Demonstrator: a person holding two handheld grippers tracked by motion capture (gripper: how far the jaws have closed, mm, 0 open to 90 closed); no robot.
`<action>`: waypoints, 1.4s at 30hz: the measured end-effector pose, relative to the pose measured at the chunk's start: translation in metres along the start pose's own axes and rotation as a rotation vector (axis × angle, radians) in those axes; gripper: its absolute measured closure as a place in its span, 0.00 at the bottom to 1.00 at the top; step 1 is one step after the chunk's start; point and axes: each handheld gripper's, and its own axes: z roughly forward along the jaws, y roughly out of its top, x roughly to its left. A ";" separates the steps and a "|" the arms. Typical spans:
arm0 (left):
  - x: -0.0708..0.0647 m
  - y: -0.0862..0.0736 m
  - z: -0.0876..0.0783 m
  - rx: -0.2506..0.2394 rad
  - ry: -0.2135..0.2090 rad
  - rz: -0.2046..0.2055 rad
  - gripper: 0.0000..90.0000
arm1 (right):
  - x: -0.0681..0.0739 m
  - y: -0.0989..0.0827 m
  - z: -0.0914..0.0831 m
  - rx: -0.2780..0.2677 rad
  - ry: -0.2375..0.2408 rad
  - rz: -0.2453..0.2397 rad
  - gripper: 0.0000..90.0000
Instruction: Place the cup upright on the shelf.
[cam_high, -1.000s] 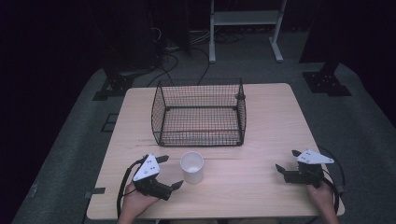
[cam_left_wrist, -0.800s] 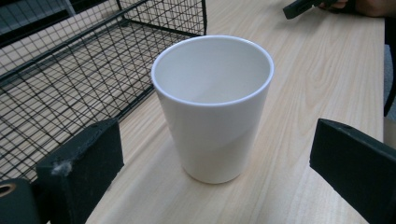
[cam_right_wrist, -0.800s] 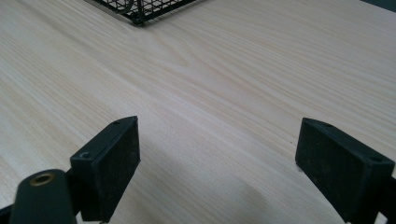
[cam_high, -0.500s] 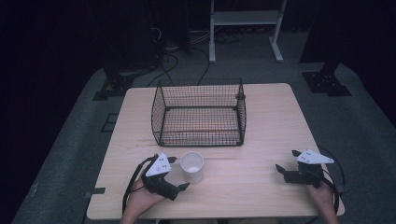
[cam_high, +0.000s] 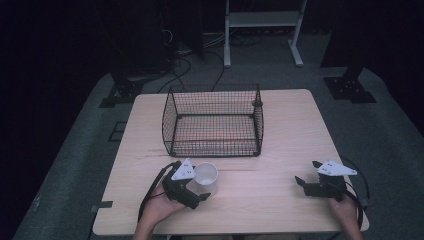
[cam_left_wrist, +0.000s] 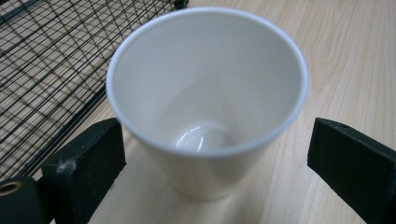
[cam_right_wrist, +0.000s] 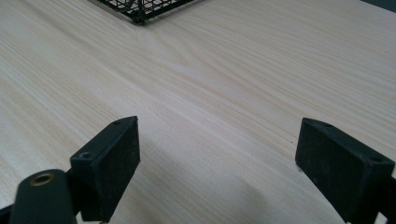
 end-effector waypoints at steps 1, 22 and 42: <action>0.001 0.001 0.002 0.015 0.002 -0.001 0.04 | 0.000 0.000 0.000 0.000 0.000 -0.001 0.15; 0.003 0.013 0.016 0.114 0.013 0.026 0.23 | 0.000 0.000 0.000 -0.001 -0.001 -0.001 0.15; 0.001 0.034 -0.007 0.043 0.017 0.042 0.23 | 0.000 0.000 -0.001 -0.004 0.002 0.003 0.15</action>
